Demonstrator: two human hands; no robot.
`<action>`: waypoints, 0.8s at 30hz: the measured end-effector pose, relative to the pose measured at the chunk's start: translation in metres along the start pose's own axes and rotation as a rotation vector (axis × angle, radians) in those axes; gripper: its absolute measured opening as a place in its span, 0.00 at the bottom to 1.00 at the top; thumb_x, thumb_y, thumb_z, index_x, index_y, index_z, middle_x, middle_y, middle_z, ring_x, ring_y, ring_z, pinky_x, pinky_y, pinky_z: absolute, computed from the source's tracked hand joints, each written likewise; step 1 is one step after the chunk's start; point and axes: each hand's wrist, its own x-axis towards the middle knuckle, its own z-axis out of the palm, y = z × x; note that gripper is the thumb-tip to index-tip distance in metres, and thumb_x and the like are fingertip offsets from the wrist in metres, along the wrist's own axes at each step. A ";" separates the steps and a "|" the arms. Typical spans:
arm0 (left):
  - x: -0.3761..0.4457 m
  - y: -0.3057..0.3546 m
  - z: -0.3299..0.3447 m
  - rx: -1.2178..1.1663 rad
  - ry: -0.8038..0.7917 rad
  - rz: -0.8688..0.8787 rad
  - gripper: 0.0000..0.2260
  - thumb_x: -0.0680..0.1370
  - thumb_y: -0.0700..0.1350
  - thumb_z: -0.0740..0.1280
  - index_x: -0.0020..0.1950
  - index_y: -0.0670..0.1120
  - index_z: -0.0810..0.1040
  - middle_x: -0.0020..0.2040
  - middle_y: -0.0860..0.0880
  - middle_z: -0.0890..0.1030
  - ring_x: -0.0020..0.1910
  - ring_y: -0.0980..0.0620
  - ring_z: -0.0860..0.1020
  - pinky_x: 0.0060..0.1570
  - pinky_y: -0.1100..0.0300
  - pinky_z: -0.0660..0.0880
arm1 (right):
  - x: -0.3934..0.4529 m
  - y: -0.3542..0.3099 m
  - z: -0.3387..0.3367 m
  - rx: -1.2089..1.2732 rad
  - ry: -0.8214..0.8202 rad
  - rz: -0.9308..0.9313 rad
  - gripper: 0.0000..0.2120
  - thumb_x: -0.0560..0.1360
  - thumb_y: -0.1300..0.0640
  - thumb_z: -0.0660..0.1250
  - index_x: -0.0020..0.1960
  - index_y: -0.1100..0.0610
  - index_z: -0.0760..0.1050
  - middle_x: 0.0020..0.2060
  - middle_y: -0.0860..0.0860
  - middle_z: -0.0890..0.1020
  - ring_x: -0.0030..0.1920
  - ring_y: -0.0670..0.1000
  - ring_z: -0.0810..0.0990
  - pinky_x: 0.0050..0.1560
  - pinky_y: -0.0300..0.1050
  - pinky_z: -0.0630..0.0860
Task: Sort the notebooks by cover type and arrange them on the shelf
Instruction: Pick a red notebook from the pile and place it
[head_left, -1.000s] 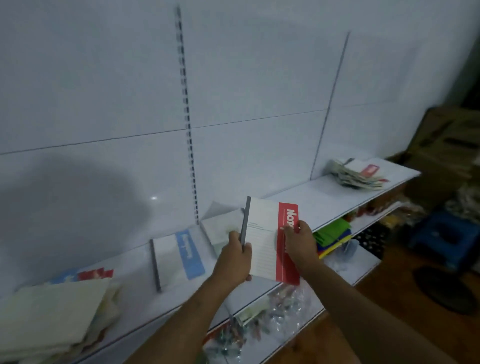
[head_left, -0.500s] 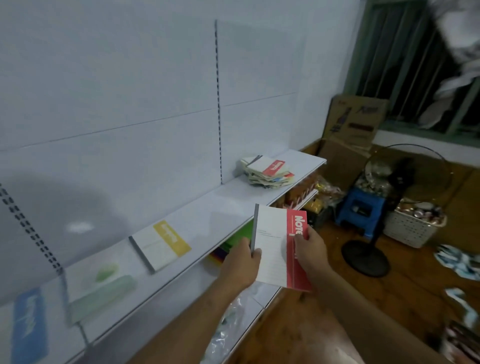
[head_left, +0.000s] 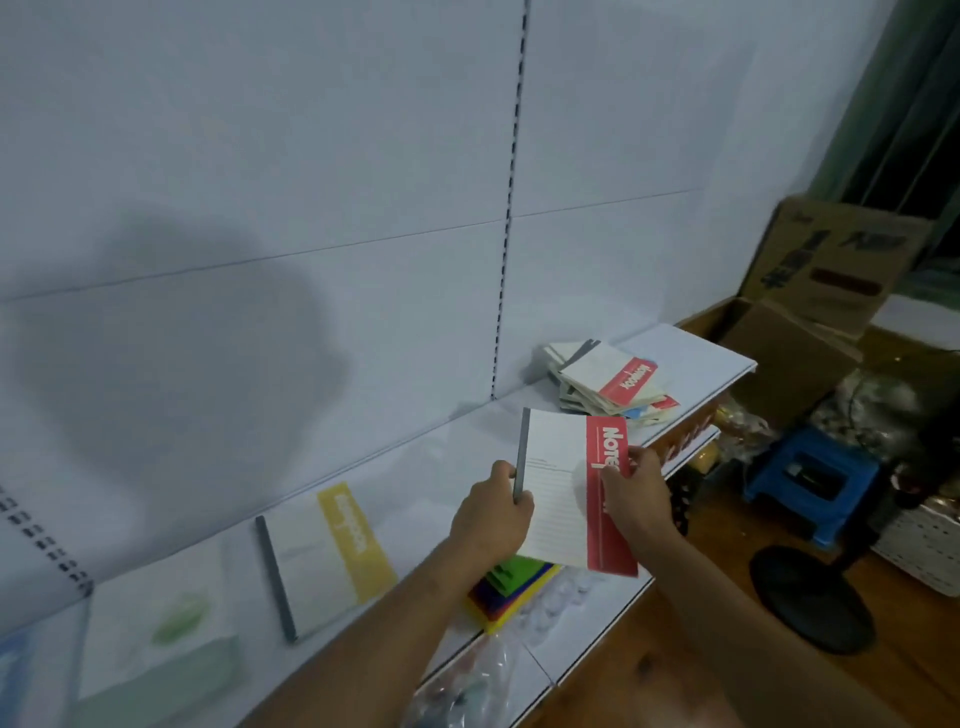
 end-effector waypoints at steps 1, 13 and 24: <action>0.010 -0.007 -0.007 -0.010 0.028 -0.031 0.11 0.80 0.50 0.58 0.60 0.48 0.67 0.49 0.46 0.81 0.45 0.47 0.80 0.45 0.52 0.80 | 0.011 -0.005 0.014 -0.015 -0.030 -0.028 0.16 0.77 0.54 0.61 0.64 0.51 0.64 0.52 0.51 0.79 0.45 0.52 0.80 0.48 0.54 0.79; 0.054 -0.106 -0.032 -0.028 0.154 -0.476 0.12 0.79 0.48 0.60 0.57 0.41 0.73 0.51 0.44 0.79 0.45 0.50 0.77 0.49 0.54 0.77 | 0.083 -0.011 0.174 -0.300 -0.541 -0.312 0.20 0.77 0.56 0.65 0.68 0.56 0.67 0.53 0.56 0.81 0.43 0.53 0.81 0.43 0.45 0.77; 0.067 -0.113 0.002 0.047 0.140 -0.691 0.23 0.80 0.50 0.58 0.71 0.38 0.62 0.65 0.39 0.70 0.62 0.42 0.72 0.58 0.56 0.70 | 0.129 0.020 0.227 -0.544 -0.746 -0.452 0.11 0.73 0.56 0.65 0.53 0.59 0.72 0.47 0.56 0.79 0.42 0.52 0.80 0.47 0.53 0.80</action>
